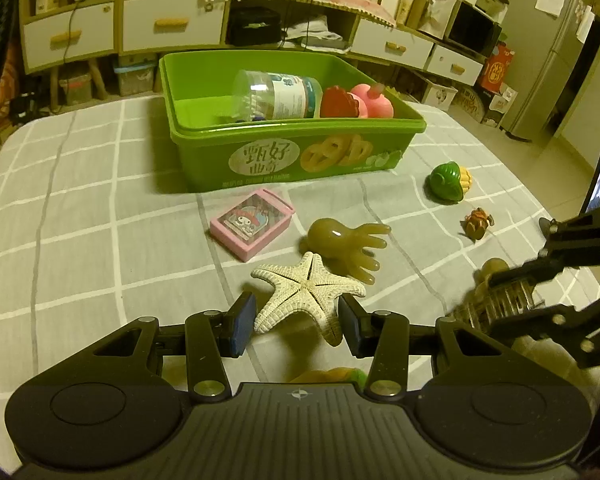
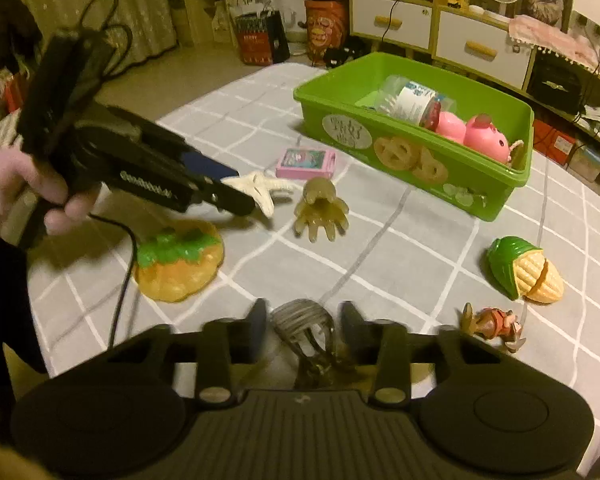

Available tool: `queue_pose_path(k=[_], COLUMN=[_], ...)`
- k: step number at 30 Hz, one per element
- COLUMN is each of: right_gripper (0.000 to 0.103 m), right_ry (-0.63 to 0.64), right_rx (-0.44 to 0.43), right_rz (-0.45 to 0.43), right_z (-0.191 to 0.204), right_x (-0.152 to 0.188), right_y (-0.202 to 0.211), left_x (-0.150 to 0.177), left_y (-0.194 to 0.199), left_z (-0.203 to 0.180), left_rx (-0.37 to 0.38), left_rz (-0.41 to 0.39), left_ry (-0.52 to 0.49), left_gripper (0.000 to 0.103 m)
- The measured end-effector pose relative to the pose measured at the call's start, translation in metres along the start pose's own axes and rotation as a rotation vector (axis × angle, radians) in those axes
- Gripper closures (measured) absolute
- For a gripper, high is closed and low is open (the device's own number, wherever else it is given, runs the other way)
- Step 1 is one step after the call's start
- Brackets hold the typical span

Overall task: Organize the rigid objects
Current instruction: 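Carry the starfish and claw clip into the green bin and open both grippers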

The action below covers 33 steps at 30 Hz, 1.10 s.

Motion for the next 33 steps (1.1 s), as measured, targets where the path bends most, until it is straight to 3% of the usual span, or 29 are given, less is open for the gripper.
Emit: queue_pose_path(k=[9,22,29,33], right_gripper=[0.09,0.09,0.09,0.09], right_ry=[-0.026,-0.239,-0.374,-0.421], right_rx=[0.01,0.014,0.055,0.094], right_rz=[-0.055,-0.177,-0.211,-0.231], right_z=[-0.004,-0.026,-0.045,-0.057], right_x=[-0.01,-0.058,-0.085,-0.1], right_y=[0.006,0.017,0.018,0.02], left_x=[-0.006,-0.038,-0.063,-0.084], left_y=[0.006,0.018,0.017,0.016], left_z=[0.002,-0.001,0.009,0.011], left_rx=[0.0,-0.001,-0.057,-0.101], left_rz=[-0.026,-0.109,-0.132,-0.142], left_ry=[0.006,0.032,0.075,0.048], left_gripper=[0.052,0.052,0.052,0.052])
Point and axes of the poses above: each gripper's, at about its wrist camera, not at the fingertips, and y roughly against the way its jaws point, z to its left, x to its underside, the point moved 5 cm from there along -y, roughly the way its jaws point, and after that the axes turned 7 degrees about -y, right-handed, at the moved point
